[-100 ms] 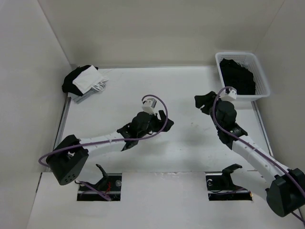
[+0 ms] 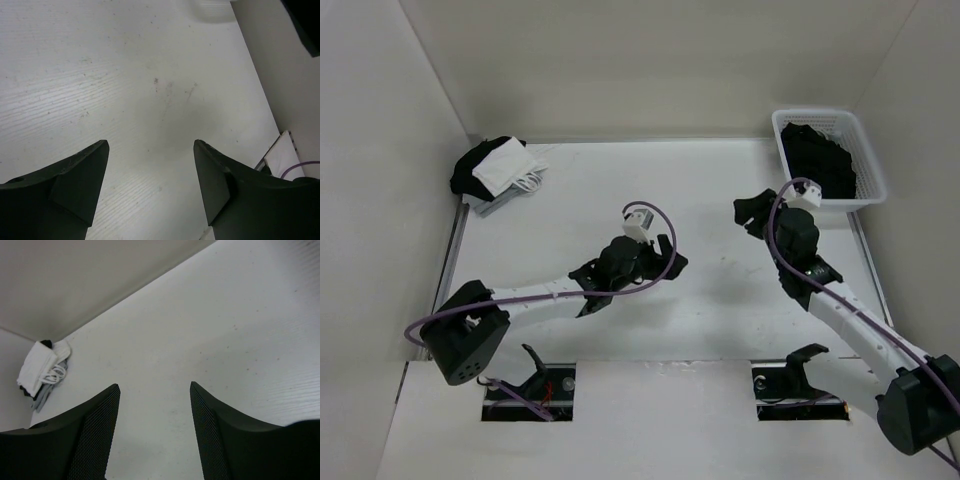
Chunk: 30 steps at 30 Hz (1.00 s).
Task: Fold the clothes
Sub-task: Grab the tank top from the pile
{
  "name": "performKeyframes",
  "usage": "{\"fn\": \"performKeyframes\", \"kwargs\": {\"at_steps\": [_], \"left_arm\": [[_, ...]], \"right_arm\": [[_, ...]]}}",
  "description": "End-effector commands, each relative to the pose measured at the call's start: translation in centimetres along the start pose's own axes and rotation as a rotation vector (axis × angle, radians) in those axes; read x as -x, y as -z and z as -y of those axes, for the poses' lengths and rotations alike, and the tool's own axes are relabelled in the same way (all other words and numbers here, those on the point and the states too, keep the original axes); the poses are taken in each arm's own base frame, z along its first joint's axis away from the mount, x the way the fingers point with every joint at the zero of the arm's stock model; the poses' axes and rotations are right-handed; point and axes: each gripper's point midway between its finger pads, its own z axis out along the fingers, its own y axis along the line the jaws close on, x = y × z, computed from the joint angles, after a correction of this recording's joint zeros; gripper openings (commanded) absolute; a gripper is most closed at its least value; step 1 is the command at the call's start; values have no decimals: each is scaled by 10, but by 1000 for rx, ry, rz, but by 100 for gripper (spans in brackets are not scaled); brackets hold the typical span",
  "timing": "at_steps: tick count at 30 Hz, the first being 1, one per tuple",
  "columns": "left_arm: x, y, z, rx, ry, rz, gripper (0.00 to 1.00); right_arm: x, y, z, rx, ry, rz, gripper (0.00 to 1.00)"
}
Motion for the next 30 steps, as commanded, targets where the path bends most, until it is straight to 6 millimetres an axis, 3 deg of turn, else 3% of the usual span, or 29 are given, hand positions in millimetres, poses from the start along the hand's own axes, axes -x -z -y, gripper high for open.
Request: {"fn": "performKeyframes", "kwargs": {"at_steps": [1, 4, 7, 9, 11, 12, 13, 15, 18, 19, 24, 30], "left_arm": [[-6, -4, 7, -63, -72, 9, 67], [-7, 0, 1, -60, -86, 27, 67], [0, 5, -5, -77, -93, 80, 59], [7, 11, -6, -92, -96, 107, 40], [13, 16, -6, -95, -102, 130, 23], [16, 18, -11, -85, -103, 145, 17], [18, 18, -14, -81, -101, 154, 17], [19, 16, -18, -73, -97, 156, 17], [18, 13, -31, -48, -82, 158, 28], [18, 12, -34, -41, -78, 162, 30], [17, 8, -45, -36, -57, 162, 33], [21, 9, -47, -43, -54, 180, 35]], "right_arm": [[52, -3, 4, -75, 27, 93, 59], [73, -7, 13, -118, 40, 129, 52], [103, -18, 39, -202, 40, 185, 26], [125, -33, 73, -303, 28, 206, 3], [140, -47, 100, -377, 12, 211, 1], [153, -66, 131, -453, -20, 219, 3], [161, -80, 153, -503, -43, 231, 10], [165, -97, 174, -538, -69, 230, 21], [173, -141, 225, -617, -103, 208, 48], [173, -155, 239, -625, -124, 187, 53], [180, -207, 281, -609, -233, 167, 60], [178, -238, 300, -575, -360, 206, 59]]}}
